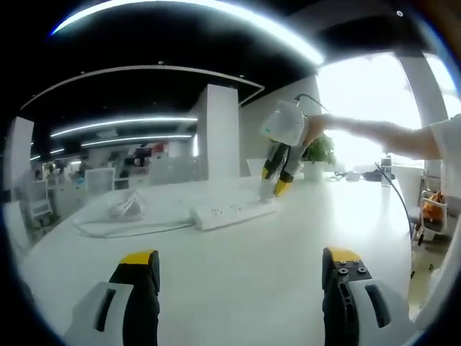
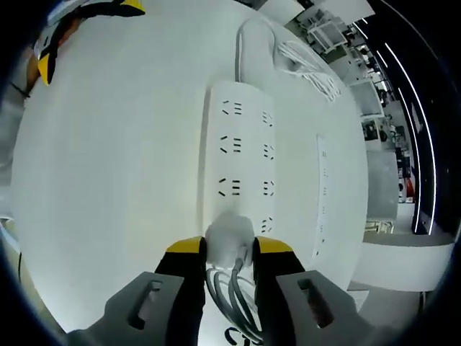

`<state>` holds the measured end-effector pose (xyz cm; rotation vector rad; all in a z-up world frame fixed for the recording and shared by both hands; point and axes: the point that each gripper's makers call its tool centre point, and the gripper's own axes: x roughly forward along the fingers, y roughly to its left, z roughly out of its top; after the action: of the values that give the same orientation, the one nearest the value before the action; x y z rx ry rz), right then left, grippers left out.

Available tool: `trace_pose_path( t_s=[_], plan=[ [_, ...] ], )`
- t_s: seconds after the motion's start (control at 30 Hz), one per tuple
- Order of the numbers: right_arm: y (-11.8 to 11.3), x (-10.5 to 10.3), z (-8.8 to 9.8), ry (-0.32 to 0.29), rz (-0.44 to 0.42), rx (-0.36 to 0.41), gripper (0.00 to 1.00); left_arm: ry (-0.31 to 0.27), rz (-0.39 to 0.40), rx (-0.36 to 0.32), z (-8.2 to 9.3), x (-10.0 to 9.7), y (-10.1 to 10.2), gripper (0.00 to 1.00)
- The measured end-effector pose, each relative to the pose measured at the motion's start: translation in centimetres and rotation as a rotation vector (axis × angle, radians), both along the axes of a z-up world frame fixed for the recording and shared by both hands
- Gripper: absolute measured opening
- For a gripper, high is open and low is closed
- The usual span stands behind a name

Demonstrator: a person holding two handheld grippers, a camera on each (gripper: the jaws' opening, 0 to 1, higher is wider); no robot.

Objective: Straighten the power strip on the desk, plug the charger into it

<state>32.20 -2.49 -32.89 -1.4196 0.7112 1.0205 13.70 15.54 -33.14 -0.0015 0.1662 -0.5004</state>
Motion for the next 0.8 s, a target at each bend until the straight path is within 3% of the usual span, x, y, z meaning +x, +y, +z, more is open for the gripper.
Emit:
trace_pose_path(
  t_s=[0.3,0.6,0.8],
  plan=[
    [-0.2,0.4,0.0,0.056,-0.014,0.009,0.23,0.0,-0.001,-0.008,-0.1,0.1,-0.3,0.97],
    [0.1,0.8,-0.3,0.209,-0.07,-0.049,0.22,0.004,0.003,-0.002,-0.2,0.8,-0.3,0.97],
    [-0.1,0.5,-0.6,0.202,-0.067,-0.065,0.22,-0.001,-0.002,0.004,-0.2,1.1,-0.5,0.97]
  ],
)
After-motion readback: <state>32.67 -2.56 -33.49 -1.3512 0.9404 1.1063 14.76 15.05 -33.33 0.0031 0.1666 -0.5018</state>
